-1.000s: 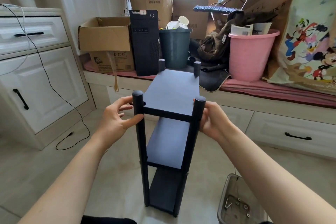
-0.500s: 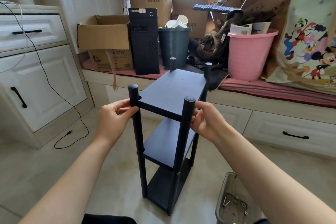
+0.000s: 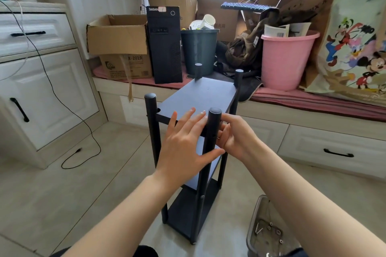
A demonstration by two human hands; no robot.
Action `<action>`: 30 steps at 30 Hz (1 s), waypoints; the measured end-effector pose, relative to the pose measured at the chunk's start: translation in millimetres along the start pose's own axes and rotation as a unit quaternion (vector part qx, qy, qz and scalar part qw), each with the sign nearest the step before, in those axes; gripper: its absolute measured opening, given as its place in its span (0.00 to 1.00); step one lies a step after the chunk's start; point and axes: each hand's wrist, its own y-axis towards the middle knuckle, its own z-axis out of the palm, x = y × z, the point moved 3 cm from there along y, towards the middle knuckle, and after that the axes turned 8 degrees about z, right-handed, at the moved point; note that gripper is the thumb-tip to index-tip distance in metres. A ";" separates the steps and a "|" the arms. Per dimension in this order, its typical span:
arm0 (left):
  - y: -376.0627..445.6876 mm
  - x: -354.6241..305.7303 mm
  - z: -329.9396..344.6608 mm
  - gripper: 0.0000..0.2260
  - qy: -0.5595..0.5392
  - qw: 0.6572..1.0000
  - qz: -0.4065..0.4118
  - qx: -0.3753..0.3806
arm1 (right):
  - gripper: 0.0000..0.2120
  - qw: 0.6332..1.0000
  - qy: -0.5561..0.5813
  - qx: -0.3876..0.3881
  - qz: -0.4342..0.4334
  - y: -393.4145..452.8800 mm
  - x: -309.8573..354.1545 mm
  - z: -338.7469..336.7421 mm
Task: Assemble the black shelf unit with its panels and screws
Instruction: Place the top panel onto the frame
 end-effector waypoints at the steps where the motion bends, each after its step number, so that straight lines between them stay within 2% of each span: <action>1: 1.5 0.7 2.1 0.34 0.014 1.000 0.000 0.002 | 0.10 1.000 -0.005 -0.003 -0.002 -0.4 0.1 0.2; 7: 3.1 2.9 4.2 0.29 0.030 0.999 0.005 -0.017 | 0.17 1.000 -0.009 -0.005 0.004 -2.4 2.0 0.7; 14: 2.2 3.6 1.3 0.29 -0.005 1.000 -0.006 -0.015 | 0.18 1.000 -0.017 -0.017 0.012 -4.5 0.2 0.0; 24: -4.1 7.1 0.9 0.29 0.030 0.999 -0.004 -0.038 | 0.23 1.000 0.003 0.014 -0.002 -7.6 3.0 1.3; 30: -5.0 5.7 -4.6 0.29 0.021 0.999 -0.013 -0.039 | 0.21 1.000 -0.008 0.008 0.003 -8.5 3.5 2.7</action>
